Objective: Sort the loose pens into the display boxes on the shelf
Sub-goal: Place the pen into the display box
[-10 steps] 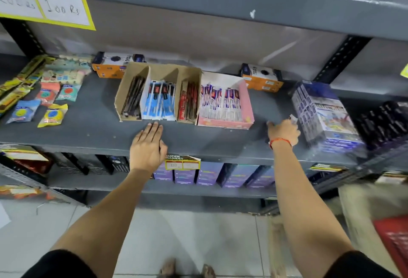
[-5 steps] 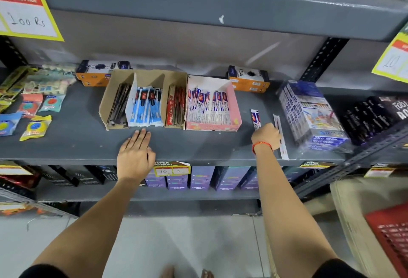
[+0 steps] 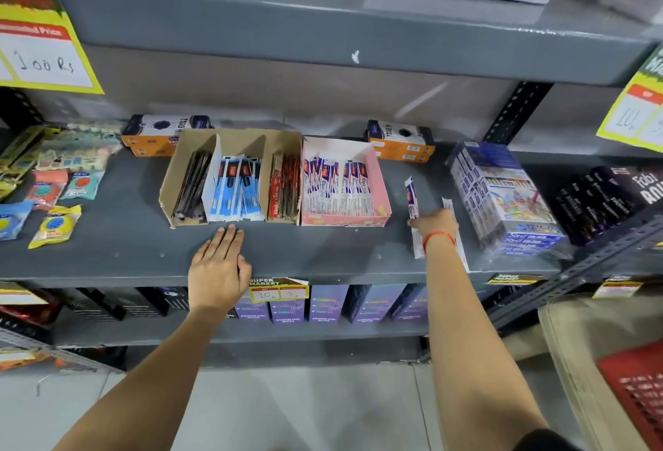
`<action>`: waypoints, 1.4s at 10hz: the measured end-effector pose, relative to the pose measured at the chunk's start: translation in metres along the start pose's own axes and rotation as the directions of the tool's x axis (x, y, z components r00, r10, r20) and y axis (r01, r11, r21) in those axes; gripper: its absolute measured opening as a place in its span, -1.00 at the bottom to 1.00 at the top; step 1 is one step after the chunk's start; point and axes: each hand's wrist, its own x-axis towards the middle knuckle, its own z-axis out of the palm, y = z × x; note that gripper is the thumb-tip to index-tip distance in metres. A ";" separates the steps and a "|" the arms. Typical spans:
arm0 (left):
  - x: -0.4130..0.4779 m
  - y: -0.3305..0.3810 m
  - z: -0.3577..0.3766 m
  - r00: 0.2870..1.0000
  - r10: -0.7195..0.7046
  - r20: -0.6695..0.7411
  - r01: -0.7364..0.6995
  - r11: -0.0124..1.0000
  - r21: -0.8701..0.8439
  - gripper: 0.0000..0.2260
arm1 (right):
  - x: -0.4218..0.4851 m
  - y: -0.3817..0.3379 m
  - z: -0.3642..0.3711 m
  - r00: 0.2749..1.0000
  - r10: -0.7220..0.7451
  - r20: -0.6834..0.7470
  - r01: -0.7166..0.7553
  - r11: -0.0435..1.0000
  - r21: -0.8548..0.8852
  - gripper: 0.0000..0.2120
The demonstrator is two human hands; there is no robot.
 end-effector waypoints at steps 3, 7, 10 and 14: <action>-0.001 -0.001 0.001 1.000 -0.010 -0.003 0.010 1.000 -0.006 -0.51 | -0.049 -0.015 0.031 0.891 -0.232 0.390 -0.092 0.750 0.655 -0.84; 0.000 -0.001 -0.001 1.000 -0.004 -0.007 0.004 1.000 -0.025 -0.52 | -0.007 -0.068 0.059 0.926 -0.262 0.271 0.126 0.893 0.433 -0.85; 0.002 -0.002 -0.001 1.000 0.001 -0.008 -0.001 1.000 -0.023 -0.54 | 0.005 -0.071 0.108 0.932 -0.211 0.293 0.242 0.968 -0.072 -0.74; -0.001 0.001 -0.001 0.999 0.024 -0.042 -0.025 1.000 -0.014 -0.54 | 0.024 -0.053 0.055 0.910 -0.414 -0.034 0.402 0.898 -0.179 -0.84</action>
